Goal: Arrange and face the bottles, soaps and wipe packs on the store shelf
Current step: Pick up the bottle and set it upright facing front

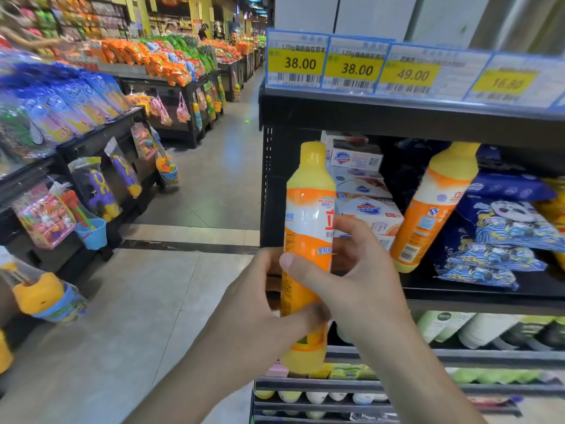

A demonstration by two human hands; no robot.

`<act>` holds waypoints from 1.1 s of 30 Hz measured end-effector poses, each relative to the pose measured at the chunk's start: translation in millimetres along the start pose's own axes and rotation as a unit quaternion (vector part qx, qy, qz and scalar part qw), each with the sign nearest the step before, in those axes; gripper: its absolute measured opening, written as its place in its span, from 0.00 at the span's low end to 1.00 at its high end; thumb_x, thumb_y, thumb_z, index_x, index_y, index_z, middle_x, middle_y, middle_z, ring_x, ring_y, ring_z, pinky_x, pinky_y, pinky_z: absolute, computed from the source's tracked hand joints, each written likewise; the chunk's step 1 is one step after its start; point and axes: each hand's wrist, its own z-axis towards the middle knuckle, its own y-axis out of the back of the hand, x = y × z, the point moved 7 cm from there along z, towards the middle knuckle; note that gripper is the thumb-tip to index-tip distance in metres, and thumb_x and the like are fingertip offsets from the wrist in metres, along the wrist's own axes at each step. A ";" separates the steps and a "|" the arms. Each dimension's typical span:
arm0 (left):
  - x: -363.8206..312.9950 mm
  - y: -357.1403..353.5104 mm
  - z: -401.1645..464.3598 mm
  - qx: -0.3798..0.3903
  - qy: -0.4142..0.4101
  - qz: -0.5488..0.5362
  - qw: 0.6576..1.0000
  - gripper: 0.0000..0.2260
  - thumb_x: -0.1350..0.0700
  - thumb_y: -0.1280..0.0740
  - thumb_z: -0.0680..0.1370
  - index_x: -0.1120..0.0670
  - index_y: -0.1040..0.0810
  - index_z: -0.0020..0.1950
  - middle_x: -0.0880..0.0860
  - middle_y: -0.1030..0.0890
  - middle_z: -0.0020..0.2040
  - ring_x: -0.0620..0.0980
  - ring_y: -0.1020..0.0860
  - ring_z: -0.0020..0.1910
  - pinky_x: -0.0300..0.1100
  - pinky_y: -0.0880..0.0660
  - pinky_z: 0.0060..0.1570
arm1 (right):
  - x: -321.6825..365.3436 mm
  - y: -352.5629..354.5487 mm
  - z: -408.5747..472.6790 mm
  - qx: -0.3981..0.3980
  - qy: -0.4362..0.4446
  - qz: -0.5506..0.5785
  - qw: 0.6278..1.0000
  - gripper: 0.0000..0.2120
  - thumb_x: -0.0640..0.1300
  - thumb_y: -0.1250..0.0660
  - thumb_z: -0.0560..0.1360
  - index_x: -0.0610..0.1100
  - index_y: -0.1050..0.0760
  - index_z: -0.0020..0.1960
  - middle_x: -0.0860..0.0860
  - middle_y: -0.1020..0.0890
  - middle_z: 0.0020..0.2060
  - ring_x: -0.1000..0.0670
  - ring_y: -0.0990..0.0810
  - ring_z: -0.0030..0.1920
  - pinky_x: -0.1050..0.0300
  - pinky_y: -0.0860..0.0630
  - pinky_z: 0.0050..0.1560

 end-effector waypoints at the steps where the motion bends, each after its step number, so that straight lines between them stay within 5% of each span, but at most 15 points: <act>1: 4.0 -2.6 2.0 0.033 0.002 -0.003 0.999 0.27 0.35 0.25 0.65 0.32 0.28 0.61 0.34 0.18 0.55 0.35 0.19 0.55 0.44 0.19 0.54 | -2.2 0.6 0.7 0.006 -0.006 0.010 1.000 0.32 0.44 0.19 0.67 0.51 0.25 0.68 0.58 0.17 0.50 0.63 0.17 0.47 0.73 0.24 0.40; 7: 11.8 3.7 6.9 0.093 0.003 -0.017 0.996 0.29 0.38 0.23 0.68 0.35 0.27 0.67 0.39 0.17 0.61 0.41 0.19 0.61 0.49 0.20 0.60 | -7.4 1.8 2.3 0.041 -0.039 0.060 0.997 0.23 0.38 0.23 0.71 0.52 0.24 0.62 0.63 0.15 0.42 0.63 0.16 0.44 0.69 0.21 0.40; 12: 20.9 2.7 6.0 0.137 0.040 -0.079 0.987 0.30 0.42 0.22 0.70 0.41 0.26 0.70 0.45 0.17 0.64 0.47 0.18 0.63 0.53 0.22 0.64 | -7.6 0.3 -0.8 0.075 -0.078 0.147 0.983 0.28 0.49 0.19 0.67 0.52 0.22 0.65 0.48 0.14 0.55 0.45 0.15 0.56 0.44 0.17 0.55; 17: 22.0 3.1 7.3 0.147 0.058 -0.093 0.983 0.22 0.49 0.28 0.74 0.46 0.23 0.68 0.47 0.14 0.60 0.47 0.16 0.60 0.41 0.19 0.58 | -6.4 4.0 -0.3 0.107 -0.083 0.164 0.977 0.22 0.47 0.21 0.70 0.51 0.19 0.63 0.46 0.14 0.55 0.43 0.15 0.57 0.47 0.19 0.55; 23: 24.1 7.2 7.9 0.123 0.052 -0.086 0.987 0.16 0.47 0.28 0.73 0.45 0.17 0.61 0.48 0.14 0.58 0.48 0.16 0.58 0.45 0.20 0.59 | -5.1 4.4 -1.7 0.135 -0.076 0.162 0.974 0.21 0.47 0.26 0.73 0.47 0.20 0.66 0.44 0.15 0.58 0.43 0.17 0.61 0.43 0.23 0.64; 28: 22.4 0.4 5.4 0.157 0.058 -0.100 0.981 0.14 0.44 0.29 0.74 0.43 0.16 0.59 0.48 0.14 0.58 0.48 0.16 0.58 0.47 0.22 0.61 | -6.0 1.5 -4.2 0.170 -0.111 0.235 0.951 0.21 0.46 0.29 0.74 0.43 0.20 0.65 0.41 0.16 0.56 0.43 0.17 0.55 0.50 0.22 0.57; 33: 18.7 -3.9 5.2 0.174 0.043 -0.103 0.978 0.14 0.44 0.27 0.74 0.42 0.16 0.59 0.48 0.14 0.58 0.46 0.16 0.58 0.40 0.21 0.54 | -12.2 1.1 -6.2 0.171 -0.135 0.261 0.940 0.22 0.47 0.29 0.73 0.41 0.20 0.65 0.39 0.16 0.57 0.41 0.17 0.56 0.45 0.24 0.61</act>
